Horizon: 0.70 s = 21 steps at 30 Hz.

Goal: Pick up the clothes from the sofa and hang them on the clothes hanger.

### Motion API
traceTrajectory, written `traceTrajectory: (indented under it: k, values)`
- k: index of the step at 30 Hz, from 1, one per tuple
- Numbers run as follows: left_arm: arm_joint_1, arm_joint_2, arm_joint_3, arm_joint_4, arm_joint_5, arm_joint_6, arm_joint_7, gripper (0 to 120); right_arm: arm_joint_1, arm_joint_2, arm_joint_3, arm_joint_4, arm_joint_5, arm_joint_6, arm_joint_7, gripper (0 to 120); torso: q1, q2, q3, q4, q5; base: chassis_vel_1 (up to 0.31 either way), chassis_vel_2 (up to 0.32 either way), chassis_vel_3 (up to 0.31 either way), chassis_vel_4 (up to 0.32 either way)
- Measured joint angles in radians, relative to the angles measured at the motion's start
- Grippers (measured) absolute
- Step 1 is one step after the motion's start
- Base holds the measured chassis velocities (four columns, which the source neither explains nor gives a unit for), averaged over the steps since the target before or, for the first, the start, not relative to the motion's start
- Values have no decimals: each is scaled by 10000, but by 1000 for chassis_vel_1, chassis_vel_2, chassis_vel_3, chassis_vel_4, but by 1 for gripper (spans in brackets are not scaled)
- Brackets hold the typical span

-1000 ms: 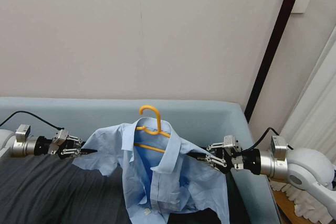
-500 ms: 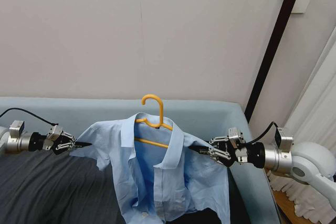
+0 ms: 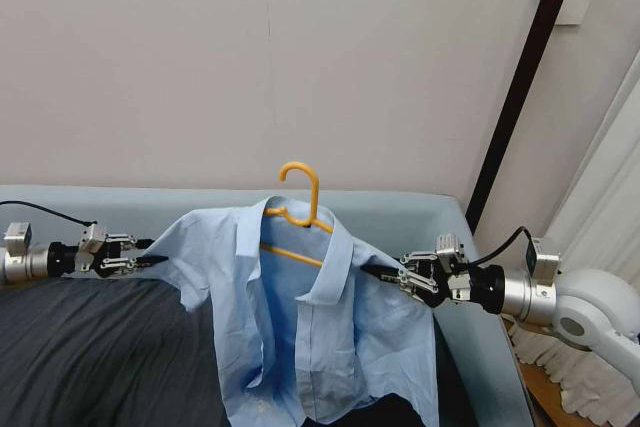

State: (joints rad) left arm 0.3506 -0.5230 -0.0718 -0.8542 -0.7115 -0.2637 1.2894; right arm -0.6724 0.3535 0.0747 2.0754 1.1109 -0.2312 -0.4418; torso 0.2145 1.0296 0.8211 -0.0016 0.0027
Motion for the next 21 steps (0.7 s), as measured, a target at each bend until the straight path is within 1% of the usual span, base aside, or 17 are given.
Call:
traceTrajectory:
  k: [1,2,4,5,6,7,8,9,11,12,14,16,17,19,21]
  values:
    - [175,34,-99,28,70,-42,-479,64,48,-246,49,141,161,-117,458,7,0,0,0,0,0,0,0,0,0]
    - [175,34,-99,28,70,-42,-479,64,48,-246,49,141,161,-117,458,7,0,0,0,0,0,0,0,0,0]
    - [721,49,-377,-64,-35,-89,-1516,73,9,-745,314,476,625,-327,1259,7,0,0,0,6,-3,0,0,0,0]
    - [721,49,-377,-64,-35,-89,-1516,73,9,-745,314,476,625,-327,1259,7,0,0,0,6,-3,0,0,0,0]
    - [958,36,-459,-180,-156,-116,-1913,77,-41,-877,450,597,808,-379,1470,7,0,0,0,6,-3,0,0,0,0]
    - [1346,-22,-632,-459,-437,-160,-2639,84,-148,-1088,681,883,1209,-414,1940,7,-1,0,0,7,-4,0,0,0,0]
    - [1598,-115,-849,-688,-704,-183,-3051,88,-216,-1247,841,1199,1629,-439,2557,7,-1,0,0,4,-3,0,0,0,0]
    - [1598,-115,-849,-688,-704,-183,-3051,88,-216,-1247,841,1199,1629,-439,2557,7,-1,0,0,4,-3,0,0,0,0]
    - [2073,-330,-1408,-1326,-1089,-192,-3605,99,-307,-1522,1237,2037,2729,-577,4527,7,0,0,0,0,2,0,0,0,0]
    - [2073,-330,-1408,-1326,-1089,-192,-3605,99,-307,-1522,1237,2037,2729,-577,4527,7,0,0,0,0,2,0,0,0,0]
    - [2554,-515,-1823,-1978,-1252,-186,-3849,105,-289,-1777,1717,2812,3721,-1020,6663,7,-1,1,-1,-1,3,0,0,0,0]
    - [2999,-632,-2051,-2480,-1249,-188,-4029,109,-211,-2098,2100,3107,4304,-1385,8163,7,-1,1,-1,1,-1,0,0,0,0]
    - [2999,-632,-2051,-2480,-1249,-188,-4029,109,-211,-2098,2100,3107,4304,-1385,8163,7,-1,1,-1,1,-1,0,0,0,0]
    - [3320,-754,-2168,-2889,-1204,-200,-4179,112,-163,-2521,2659,3216,4834,-1767,9255,7,-1,0,0,4,3,0,0,0,0]
    - [3489,-869,-2200,-3160,-1106,-200,-4285,114,-136,-2849,3312,3195,5564,-2188,10079,7,-1,0,0,3,1,0,0,0,0]
